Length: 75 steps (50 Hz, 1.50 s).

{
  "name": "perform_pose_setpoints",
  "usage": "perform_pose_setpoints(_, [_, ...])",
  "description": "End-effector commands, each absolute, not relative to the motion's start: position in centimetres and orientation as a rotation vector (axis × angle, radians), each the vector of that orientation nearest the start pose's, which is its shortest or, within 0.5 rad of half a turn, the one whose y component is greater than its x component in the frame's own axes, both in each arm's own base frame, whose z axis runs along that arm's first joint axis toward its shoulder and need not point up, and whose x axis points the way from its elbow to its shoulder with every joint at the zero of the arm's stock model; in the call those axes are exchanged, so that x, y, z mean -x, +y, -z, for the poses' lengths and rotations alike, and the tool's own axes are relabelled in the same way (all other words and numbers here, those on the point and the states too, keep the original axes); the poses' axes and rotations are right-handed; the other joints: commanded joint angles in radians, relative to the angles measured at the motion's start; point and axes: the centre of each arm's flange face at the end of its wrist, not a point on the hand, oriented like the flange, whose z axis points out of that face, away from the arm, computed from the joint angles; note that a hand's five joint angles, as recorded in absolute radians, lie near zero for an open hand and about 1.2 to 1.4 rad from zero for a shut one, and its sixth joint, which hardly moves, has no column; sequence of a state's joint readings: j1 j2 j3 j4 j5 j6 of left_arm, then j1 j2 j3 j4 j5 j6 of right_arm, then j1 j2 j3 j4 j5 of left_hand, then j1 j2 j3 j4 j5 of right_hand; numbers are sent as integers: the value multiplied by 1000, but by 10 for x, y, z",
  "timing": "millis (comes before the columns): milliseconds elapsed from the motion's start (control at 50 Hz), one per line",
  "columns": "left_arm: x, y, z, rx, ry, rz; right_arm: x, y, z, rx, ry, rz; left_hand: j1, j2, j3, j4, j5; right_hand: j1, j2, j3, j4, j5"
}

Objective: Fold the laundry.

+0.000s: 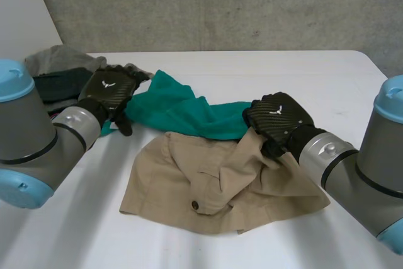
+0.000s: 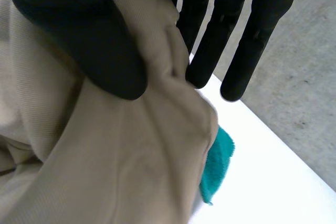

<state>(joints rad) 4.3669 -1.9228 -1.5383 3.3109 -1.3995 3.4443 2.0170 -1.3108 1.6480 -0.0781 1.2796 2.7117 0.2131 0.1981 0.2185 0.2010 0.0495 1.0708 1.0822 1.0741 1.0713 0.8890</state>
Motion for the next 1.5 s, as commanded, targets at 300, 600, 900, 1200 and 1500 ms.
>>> perform_pose_setpoints(300, [357, -307, -188, -1564, 2470, 1932, -287, -230, -206, 1190, 1941, 1712, 150, 165, 145, 162, 139, 325, 314, 322, 325, 333])
perform_pose_setpoints(600, [393, -312, -152, -1716, 2285, 1887, -284, -238, -203, 1185, 1940, 1702, 959, 974, 953, 971, 948, 325, 314, 322, 325, 333])
perform_pose_setpoints(900, [309, -406, -291, -784, 1799, 2318, -286, -235, -196, 1242, 1942, 1681, 1183, 1198, 1178, 1195, 1172, 325, 314, 322, 325, 333])
perform_pose_setpoints(1200, [133, -468, -411, -151, 1379, 2401, -291, -227, -195, 1263, 1926, 1665, 1183, 1198, 1178, 1195, 1172, 325, 314, 322, 325, 333])
perform_pose_setpoints(1500, [140, -503, -253, -379, 1854, 2116, -291, -226, -194, 1272, 1925, 1663, 1183, 1198, 1178, 1195, 1172, 325, 314, 322, 325, 333])
